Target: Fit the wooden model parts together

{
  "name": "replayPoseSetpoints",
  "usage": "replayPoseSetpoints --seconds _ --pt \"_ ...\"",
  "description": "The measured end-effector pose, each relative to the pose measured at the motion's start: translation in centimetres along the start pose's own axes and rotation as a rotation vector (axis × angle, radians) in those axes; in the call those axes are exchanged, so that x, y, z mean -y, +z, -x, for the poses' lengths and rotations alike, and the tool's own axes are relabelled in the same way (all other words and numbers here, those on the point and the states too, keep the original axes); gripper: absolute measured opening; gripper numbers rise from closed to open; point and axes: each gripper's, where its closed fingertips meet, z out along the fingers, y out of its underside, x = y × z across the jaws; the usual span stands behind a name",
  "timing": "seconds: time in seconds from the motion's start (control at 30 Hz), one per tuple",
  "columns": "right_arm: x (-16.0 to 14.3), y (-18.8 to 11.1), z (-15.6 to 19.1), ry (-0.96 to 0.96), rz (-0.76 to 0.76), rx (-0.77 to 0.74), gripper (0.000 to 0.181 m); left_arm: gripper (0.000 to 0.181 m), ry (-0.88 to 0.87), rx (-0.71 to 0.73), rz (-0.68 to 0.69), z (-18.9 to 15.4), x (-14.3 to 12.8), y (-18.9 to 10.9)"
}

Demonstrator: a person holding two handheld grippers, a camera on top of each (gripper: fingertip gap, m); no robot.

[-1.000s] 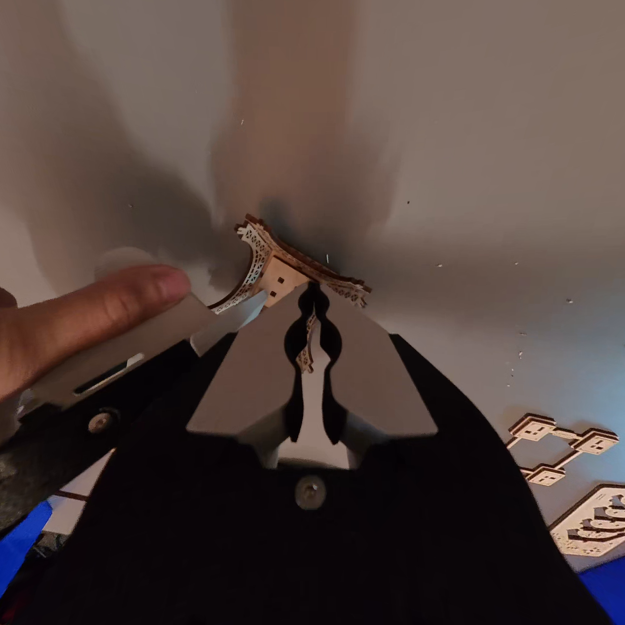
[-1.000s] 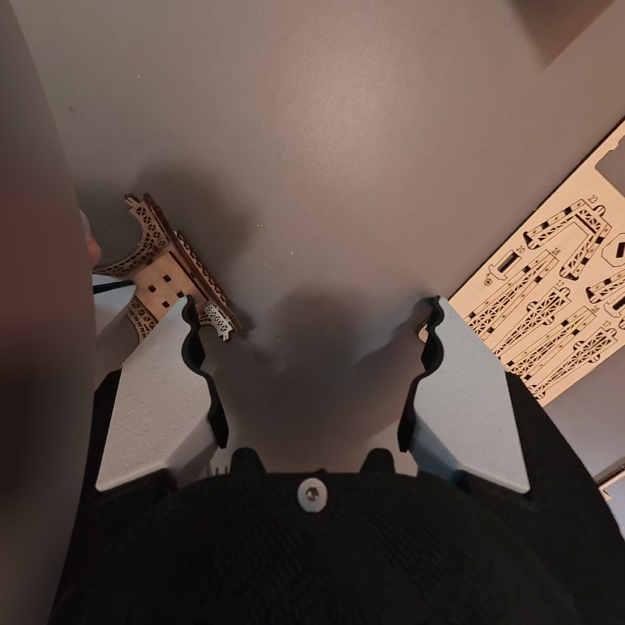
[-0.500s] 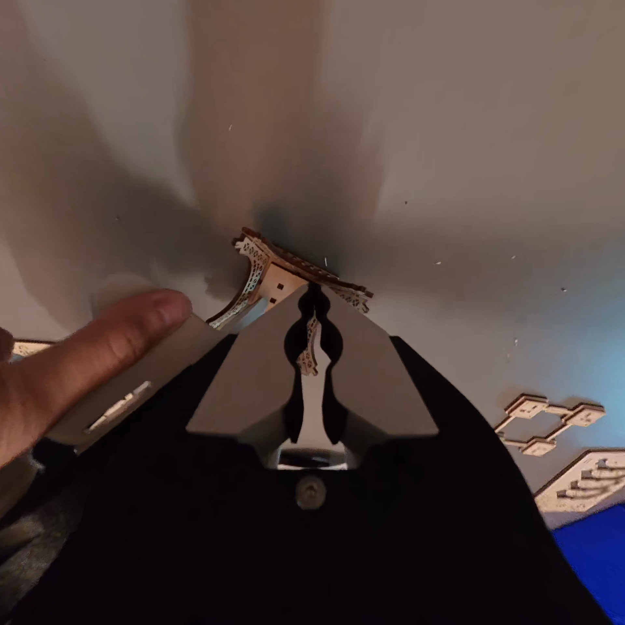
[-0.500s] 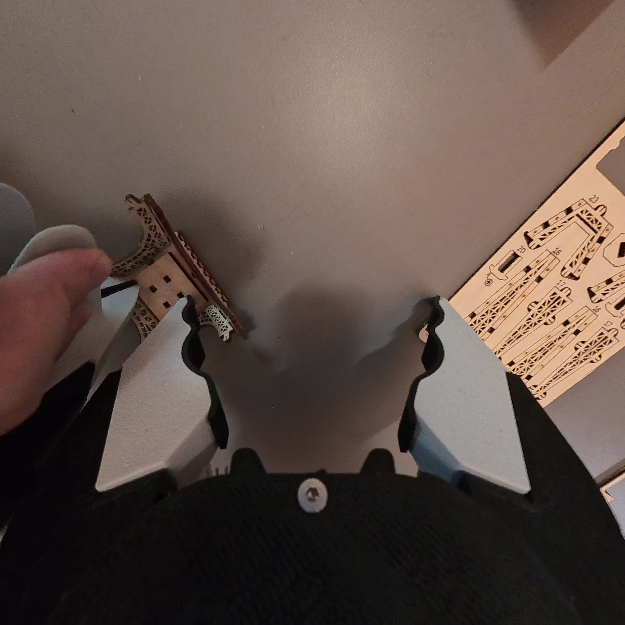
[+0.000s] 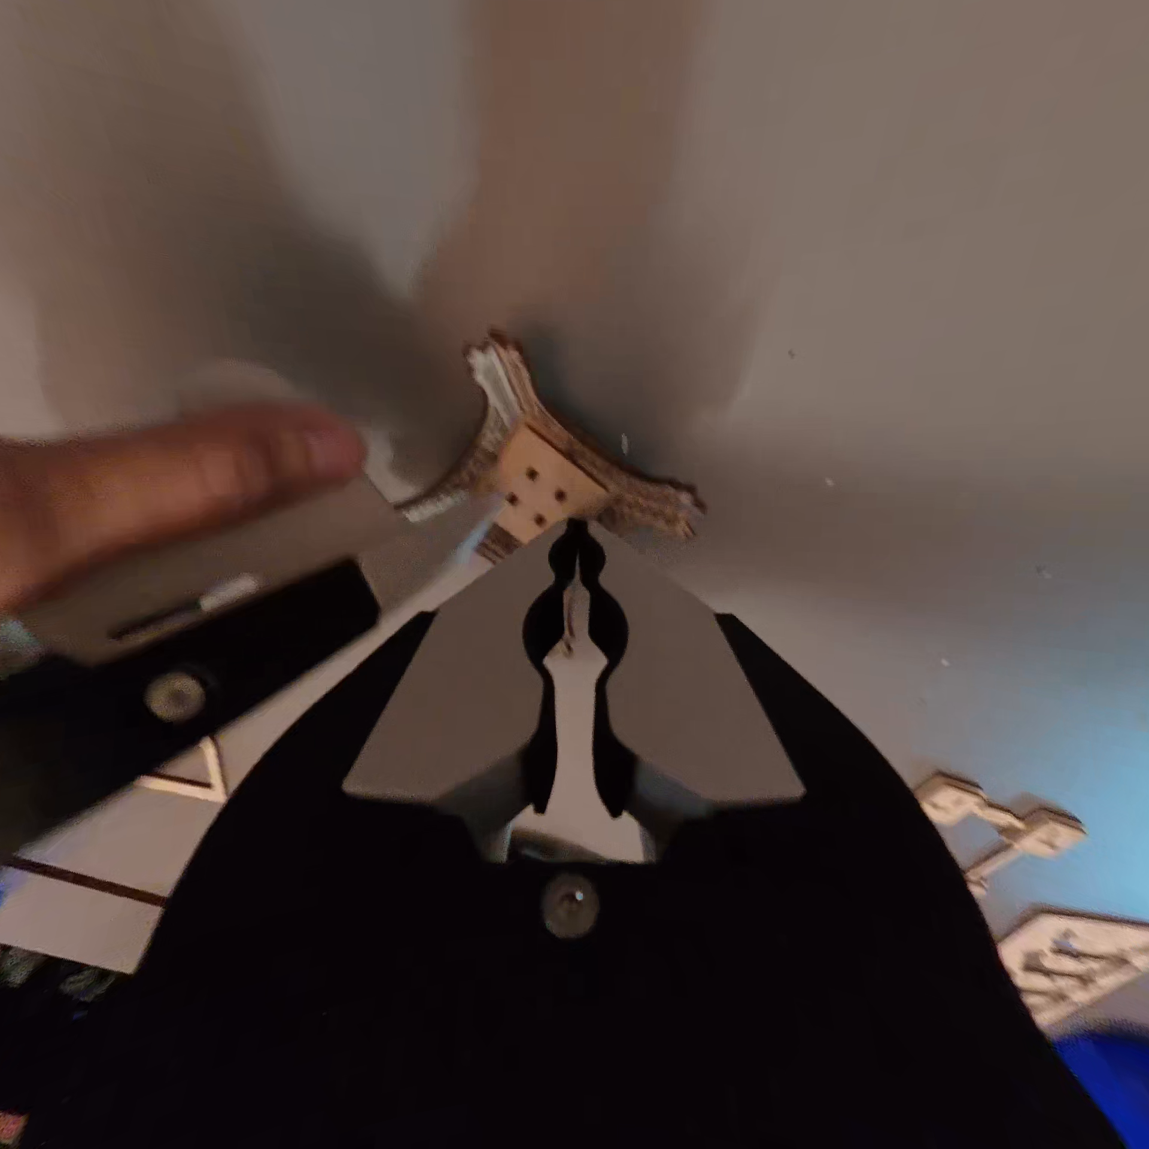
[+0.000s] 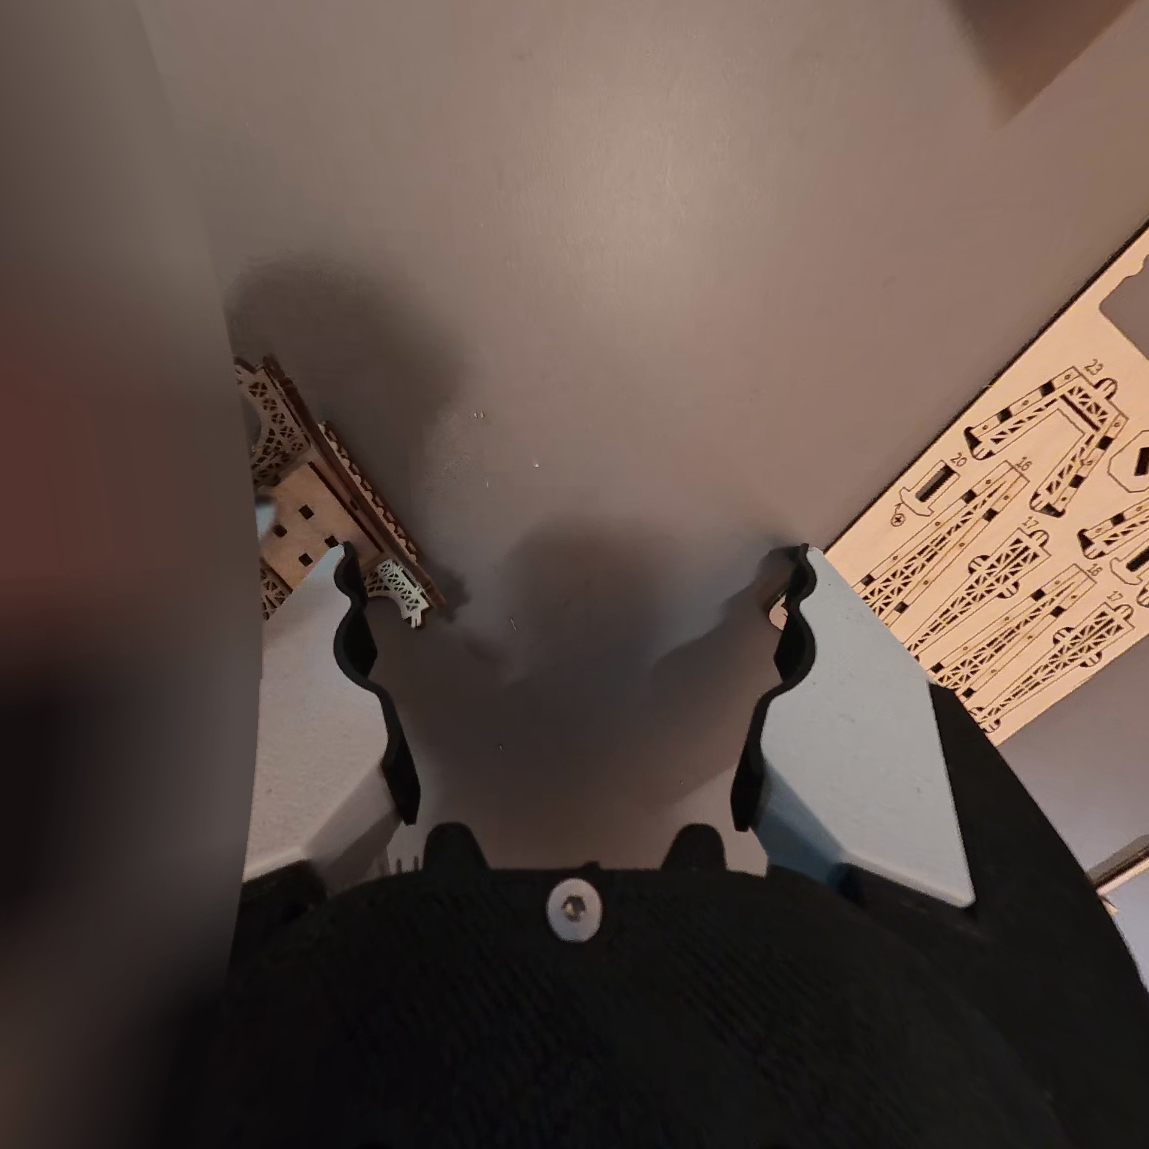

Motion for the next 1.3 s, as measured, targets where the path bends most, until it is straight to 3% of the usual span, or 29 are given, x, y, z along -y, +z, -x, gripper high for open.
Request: replayPoseSetpoints --seconds 0.03,0.13,0.2,0.43,0.77,1.1,1.3 --pt "0.0 0.0 0.0 0.0 0.002 0.0 0.132 0.0 -0.029 0.007 -0.009 -0.1 -0.4 -0.4" --pt "0.0 0.0 0.0 0.001 0.0 0.0 0.132 0.0 -0.189 0.045 -0.218 0.5 1.0 -2.4" --pt "0.0 0.0 0.0 0.001 -0.002 0.0 0.132 0.0 -0.215 0.096 -0.277 1.0 1.3 -3.0" --pt "0.0 0.0 0.0 0.002 0.002 -0.001 0.132 0.0 -0.088 0.056 -0.129 0.1 -0.1 -0.4" --pt "0.0 0.0 0.0 0.003 -0.003 -0.001 0.132 0.0 -0.004 0.049 -0.158 0.3 0.0 0.1" --pt "0.0 0.0 0.0 0.004 -0.002 -0.001 0.132 0.0 0.104 0.071 -0.084 0.3 0.0 0.2" --pt "-0.1 0.0 0.0 0.004 0.011 -0.001 0.132 0.0 0.226 0.055 0.043 0.2 0.0 0.3"
